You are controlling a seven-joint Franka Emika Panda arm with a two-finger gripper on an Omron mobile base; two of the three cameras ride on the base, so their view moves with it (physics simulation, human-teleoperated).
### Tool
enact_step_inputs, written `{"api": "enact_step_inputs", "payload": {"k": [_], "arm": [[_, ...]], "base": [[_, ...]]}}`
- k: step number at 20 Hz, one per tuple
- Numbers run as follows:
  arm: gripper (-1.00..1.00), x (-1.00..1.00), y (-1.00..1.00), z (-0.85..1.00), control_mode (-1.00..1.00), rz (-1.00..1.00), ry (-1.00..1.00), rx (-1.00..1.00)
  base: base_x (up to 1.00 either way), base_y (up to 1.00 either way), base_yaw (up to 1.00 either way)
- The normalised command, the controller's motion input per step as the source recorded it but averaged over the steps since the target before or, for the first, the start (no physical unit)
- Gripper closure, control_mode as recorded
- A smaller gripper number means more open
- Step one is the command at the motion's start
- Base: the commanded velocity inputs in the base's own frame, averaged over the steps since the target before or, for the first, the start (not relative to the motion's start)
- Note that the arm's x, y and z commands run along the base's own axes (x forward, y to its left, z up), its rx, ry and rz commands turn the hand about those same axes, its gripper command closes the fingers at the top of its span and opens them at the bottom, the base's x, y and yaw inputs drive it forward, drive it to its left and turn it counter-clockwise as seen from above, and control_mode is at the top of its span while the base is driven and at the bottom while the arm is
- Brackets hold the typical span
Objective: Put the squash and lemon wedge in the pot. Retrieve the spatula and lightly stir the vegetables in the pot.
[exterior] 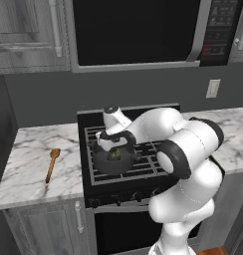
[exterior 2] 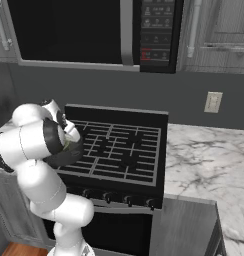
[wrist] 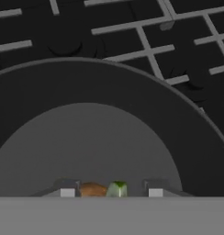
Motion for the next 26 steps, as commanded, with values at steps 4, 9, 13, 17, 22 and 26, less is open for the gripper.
{"api": "enact_step_inputs", "payload": {"k": [4, 9, 13, 17, 22, 26], "arm": [[-1.00, 0.02, 0.00, -0.08, -1.00, 0.02, 0.00, 0.00], [-1.00, -0.01, 0.00, 0.08, -1.00, 0.03, 0.00, 0.00], [-1.00, -0.16, 0.07, 0.32, -1.00, 0.06, -0.02, 0.00], [-1.00, -0.37, 0.02, 0.34, -1.00, 0.07, -0.06, 0.00], [-1.00, -0.54, 0.09, 0.22, -1.00, 0.03, -0.11, 0.00], [-1.00, -0.65, 0.10, 0.00, -1.00, 0.00, -0.12, 0.00]], "base": [[0.00, 0.00, 0.00], [0.00, 0.00, 0.00], [0.00, 0.00, 0.00], [0.00, 0.00, 0.00], [0.00, 0.00, 0.00], [0.00, 0.00, 0.00]]}}
